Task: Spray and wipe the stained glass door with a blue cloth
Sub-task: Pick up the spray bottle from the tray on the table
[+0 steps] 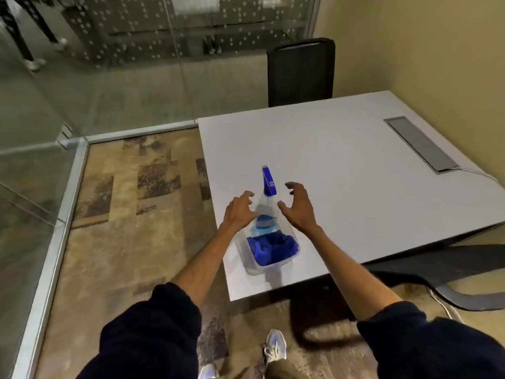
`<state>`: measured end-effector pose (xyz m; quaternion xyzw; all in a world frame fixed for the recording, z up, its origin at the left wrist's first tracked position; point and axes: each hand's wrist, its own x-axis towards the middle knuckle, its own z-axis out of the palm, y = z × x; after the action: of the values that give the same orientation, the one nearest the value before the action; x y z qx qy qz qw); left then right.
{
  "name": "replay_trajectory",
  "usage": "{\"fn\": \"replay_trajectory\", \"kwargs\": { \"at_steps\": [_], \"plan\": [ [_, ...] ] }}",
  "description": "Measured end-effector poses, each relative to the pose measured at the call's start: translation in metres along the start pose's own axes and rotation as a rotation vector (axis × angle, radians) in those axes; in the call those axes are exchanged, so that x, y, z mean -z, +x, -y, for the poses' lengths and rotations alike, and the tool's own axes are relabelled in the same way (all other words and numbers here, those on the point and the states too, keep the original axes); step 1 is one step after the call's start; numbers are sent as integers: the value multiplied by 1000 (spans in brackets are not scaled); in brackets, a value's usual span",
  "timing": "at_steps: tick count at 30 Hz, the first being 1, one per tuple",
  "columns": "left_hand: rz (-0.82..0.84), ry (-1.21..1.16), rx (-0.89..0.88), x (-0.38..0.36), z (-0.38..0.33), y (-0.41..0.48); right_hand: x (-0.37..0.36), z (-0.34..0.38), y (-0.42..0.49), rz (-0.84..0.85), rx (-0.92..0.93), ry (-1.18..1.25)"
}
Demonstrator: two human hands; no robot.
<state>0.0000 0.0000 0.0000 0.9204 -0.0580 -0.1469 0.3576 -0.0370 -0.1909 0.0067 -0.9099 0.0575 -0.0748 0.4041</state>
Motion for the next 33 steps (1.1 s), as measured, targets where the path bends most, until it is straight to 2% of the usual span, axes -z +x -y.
{"fn": "replay_trajectory", "kwargs": {
  "at_steps": [9, 20, 26, 33],
  "plan": [
    [-65, -341, 96, -28, -4, 2, -8, -6, 14, 272, 47, 165],
    [-177, -580, 142, -43, -12, -2, -17, -2, 24, 277, 166, 125],
    [-272, -599, 58, -15, -19, -6, -2, 35, 40, 250, 317, 90],
    [-373, -588, 51, 29, -24, -15, -1, 85, 55, 227, 351, 218]
  ]
}}
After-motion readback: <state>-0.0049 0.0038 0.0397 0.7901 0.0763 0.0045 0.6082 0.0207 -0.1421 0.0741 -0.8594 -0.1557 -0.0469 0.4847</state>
